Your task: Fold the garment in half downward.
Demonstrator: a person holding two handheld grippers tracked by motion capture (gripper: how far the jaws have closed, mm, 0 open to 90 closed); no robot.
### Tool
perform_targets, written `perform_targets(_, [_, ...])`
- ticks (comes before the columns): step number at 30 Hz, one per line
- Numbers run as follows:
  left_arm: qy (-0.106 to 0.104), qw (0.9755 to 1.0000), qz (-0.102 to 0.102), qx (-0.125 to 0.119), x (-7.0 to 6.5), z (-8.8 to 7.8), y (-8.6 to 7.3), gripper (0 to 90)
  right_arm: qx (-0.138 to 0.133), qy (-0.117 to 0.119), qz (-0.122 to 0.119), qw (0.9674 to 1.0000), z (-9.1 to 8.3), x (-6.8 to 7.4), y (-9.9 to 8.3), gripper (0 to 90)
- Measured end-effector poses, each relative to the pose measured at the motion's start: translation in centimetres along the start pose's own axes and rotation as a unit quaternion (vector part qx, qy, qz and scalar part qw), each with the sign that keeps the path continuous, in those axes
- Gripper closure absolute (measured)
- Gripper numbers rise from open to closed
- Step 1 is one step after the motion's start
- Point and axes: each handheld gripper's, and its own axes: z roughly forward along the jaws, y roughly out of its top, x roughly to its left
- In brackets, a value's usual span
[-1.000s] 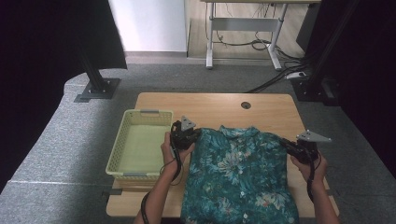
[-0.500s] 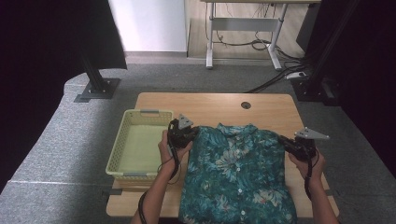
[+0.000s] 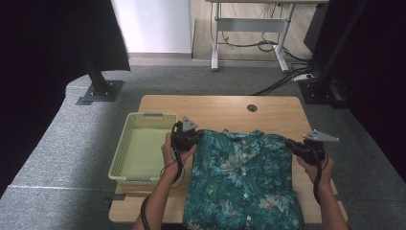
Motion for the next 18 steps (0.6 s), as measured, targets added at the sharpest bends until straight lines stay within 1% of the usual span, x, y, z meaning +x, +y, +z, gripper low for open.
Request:
perform_targets(4, [0.007, 0.9999, 0.002, -0.015, 0.2, -0.9, 1.3, 87.9, -0.012, -0.009, -0.008, 0.9999, -0.6, 0.3, 1.6, 86.4])
perform_targets(7, [0.010, 0.9997, 0.005, -0.020, 0.3, -1.4, 1.7, 87.9, -0.022, -0.014, -0.015, 0.9996, -0.9, 0.6, 2.4, 86.4])
perform_targets(10, [0.010, 0.9998, 0.003, -0.019, 0.4, -1.4, 1.5, 87.9, -0.019, -0.016, -0.017, 0.9995, -0.8, 0.8, 2.3, 86.4])
perform_targets(13, [0.010, 0.9999, 0.004, -0.012, 0.7, -1.2, 1.5, 87.9, -0.009, -0.017, -0.014, 0.9997, -0.4, 0.6, 2.1, 86.3])
perform_targets(15, [0.011, 0.9998, 0.001, -0.014, 1.0, -1.1, 1.9, 87.9, -0.007, -0.019, -0.010, 0.9997, -0.1, 0.4, 2.6, 86.4])
perform_targets(18, [0.017, 0.9997, 0.004, -0.020, 1.4, -1.3, 3.2, 87.9, -0.013, -0.026, -0.015, 0.9995, -0.1, 0.4, 3.9, 86.4])
